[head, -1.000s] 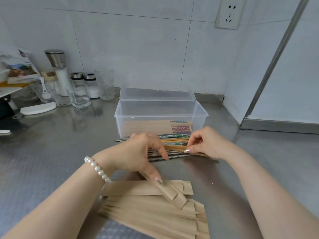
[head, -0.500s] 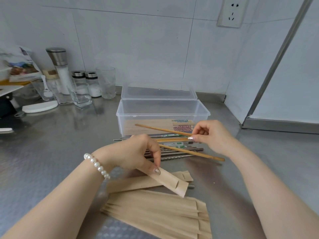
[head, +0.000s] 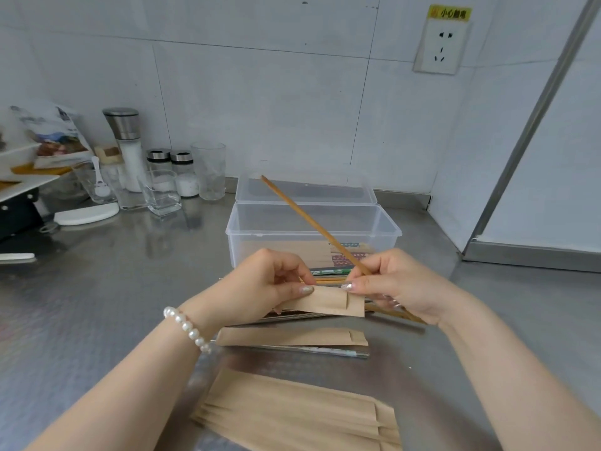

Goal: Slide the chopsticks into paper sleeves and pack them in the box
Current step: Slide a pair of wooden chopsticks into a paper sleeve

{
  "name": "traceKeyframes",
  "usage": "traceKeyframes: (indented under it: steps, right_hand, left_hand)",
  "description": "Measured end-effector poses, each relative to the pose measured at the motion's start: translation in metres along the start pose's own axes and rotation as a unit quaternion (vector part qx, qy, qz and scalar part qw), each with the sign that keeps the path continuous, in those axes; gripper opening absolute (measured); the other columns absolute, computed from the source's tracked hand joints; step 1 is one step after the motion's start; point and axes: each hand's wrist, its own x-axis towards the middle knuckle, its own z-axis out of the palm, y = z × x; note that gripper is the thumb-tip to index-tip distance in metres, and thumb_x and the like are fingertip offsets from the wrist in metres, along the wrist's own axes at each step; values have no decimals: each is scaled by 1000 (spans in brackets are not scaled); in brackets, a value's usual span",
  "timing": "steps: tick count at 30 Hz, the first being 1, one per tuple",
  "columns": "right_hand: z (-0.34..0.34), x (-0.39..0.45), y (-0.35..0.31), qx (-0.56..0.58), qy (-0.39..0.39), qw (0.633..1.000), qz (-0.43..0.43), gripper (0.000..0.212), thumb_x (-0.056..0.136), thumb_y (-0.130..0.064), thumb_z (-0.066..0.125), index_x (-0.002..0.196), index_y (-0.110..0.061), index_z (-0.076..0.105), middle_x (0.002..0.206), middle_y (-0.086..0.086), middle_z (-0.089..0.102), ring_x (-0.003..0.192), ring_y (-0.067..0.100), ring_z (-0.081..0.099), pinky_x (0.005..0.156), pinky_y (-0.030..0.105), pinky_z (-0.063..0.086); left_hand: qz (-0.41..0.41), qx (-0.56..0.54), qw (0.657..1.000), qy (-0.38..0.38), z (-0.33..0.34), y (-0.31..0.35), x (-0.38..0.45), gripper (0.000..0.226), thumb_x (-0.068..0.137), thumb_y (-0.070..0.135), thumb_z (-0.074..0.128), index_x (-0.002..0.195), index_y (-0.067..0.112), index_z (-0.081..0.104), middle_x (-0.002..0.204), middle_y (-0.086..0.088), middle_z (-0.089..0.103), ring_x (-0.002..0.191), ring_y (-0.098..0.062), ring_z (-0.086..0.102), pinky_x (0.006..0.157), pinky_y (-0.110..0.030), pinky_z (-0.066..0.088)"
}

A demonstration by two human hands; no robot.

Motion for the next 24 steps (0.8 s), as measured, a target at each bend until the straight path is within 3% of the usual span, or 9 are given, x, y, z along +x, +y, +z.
traceKeyframes:
  steps: [6, 10, 14, 18, 21, 24]
  right_hand:
    - [-2, 0, 1, 5, -10, 1000, 18, 25, 81, 0, 63, 61, -13, 71, 58, 6, 36, 44, 10, 24, 41, 19, 15]
    - [1, 2, 0, 25, 8, 999, 26, 28, 81, -1, 64, 56, -13, 69, 48, 3, 34, 39, 8, 24, 38, 17, 16]
    - [6, 3, 2, 45, 28, 998, 34, 24, 82, -3, 63, 60, -11, 64, 42, -3, 31, 35, 6, 22, 36, 15, 15]
    - [7, 4, 0, 47, 39, 998, 35, 12, 84, -12, 63, 74, -6, 59, 41, -7, 29, 36, 5, 21, 38, 16, 14]
    - [0, -2, -8, -28, 91, 995, 8, 34, 86, -38, 55, 79, -7, 67, 44, -5, 29, 39, 8, 23, 41, 17, 21]
    - [-23, -11, -13, -171, 189, 967, -27, 44, 89, -46, 47, 72, -15, 73, 43, -8, 36, 40, 3, 34, 52, 17, 34]
  left_hand:
    - [12, -3, 999, 38, 2, 2, 0, 5, 82, 20, 65, 80, 16, 69, 64, 2, 61, 55, -7, 49, 54, -19, 44]
    - [7, 31, 998, 59, 4, 6, -1, 34, 56, 40, 78, 86, 29, 69, 74, 12, 63, 68, -2, 52, 68, -15, 44]
    - [85, 164, 976, 113, 20, 4, 2, 45, 53, 28, 88, 95, 24, 70, 83, 16, 62, 78, 2, 55, 73, -7, 40]
    - [129, 169, 967, 138, 24, 1, 5, 38, 57, 25, 85, 92, 19, 72, 84, 10, 66, 81, -2, 57, 72, -10, 41]
    - [109, 153, 968, 166, 19, 0, 3, 32, 60, 22, 84, 89, 21, 72, 82, 15, 63, 79, -3, 58, 73, -16, 46]
    - [65, 132, 966, 214, 9, 0, 2, 30, 61, 21, 84, 88, 24, 70, 85, 12, 66, 80, -4, 60, 74, -18, 49]
